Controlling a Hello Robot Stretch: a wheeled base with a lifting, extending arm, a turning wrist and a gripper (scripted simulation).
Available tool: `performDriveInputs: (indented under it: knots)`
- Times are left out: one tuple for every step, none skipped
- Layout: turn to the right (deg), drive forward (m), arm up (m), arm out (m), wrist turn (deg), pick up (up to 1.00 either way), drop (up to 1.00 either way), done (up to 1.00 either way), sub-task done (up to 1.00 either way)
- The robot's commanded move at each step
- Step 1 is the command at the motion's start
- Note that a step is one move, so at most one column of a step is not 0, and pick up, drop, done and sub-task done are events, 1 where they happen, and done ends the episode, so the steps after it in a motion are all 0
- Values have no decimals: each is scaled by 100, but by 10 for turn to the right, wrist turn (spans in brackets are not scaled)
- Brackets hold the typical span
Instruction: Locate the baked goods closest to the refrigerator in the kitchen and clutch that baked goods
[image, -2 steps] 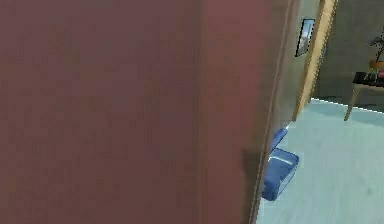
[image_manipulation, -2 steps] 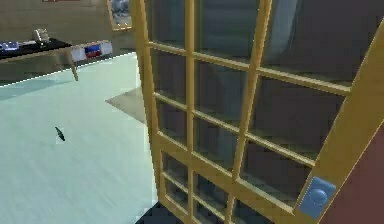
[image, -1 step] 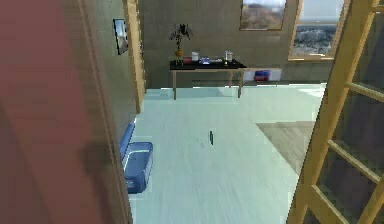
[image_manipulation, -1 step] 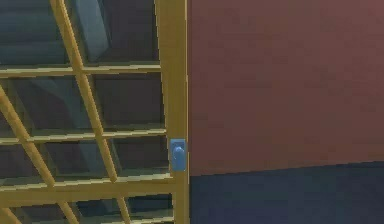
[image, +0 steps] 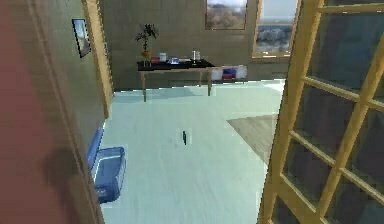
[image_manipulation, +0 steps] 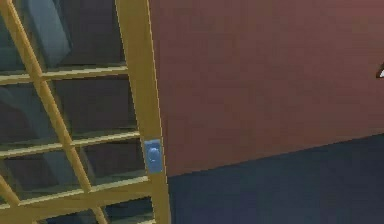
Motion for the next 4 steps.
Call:
performDriveInputs:
  knots:
    - [0,100,0,0,0,0,0,0,0]
    - [60,0,0,0,0,0,0,0,0]
    - [0,10,0,0,0,0,0,0,0]
    - [450,0,0,0,0,0,0,0,0]
